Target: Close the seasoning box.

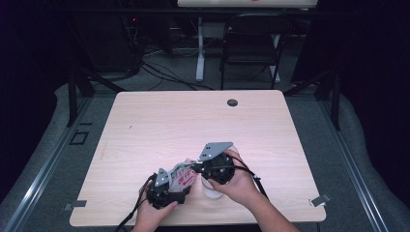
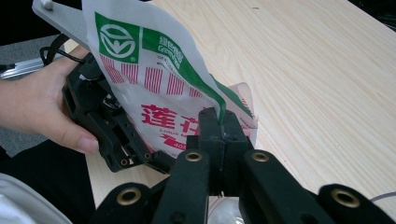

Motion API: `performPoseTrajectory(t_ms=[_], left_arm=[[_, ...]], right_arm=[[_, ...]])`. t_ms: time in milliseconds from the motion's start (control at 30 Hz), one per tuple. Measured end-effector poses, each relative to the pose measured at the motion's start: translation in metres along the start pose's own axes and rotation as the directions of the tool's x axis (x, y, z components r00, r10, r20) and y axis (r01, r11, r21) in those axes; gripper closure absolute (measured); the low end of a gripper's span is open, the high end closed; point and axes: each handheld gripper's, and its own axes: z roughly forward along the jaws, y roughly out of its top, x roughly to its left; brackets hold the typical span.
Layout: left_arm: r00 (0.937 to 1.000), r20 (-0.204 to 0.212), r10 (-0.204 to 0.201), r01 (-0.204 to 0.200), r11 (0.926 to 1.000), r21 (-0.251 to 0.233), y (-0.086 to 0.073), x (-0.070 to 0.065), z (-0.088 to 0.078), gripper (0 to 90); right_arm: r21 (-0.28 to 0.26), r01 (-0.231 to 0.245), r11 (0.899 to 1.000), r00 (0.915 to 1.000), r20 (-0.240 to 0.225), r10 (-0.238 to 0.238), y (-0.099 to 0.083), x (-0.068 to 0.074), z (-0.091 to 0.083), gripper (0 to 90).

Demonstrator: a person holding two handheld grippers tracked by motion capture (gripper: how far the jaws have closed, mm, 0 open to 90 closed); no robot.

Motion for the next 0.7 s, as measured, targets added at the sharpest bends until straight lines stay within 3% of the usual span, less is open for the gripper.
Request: performPoseTrajectory(t_ms=[700], left_arm=[[0.9997, -0.008, 0.023, -0.023, 0.9997, -0.012, -0.0069, 0.0, 0.0055, 24.9]], right_arm=[[0.004, 0.002, 1.0, 1.0, 0.008, -0.002, -0.0004, -0.0002, 0.0003, 90.0]])
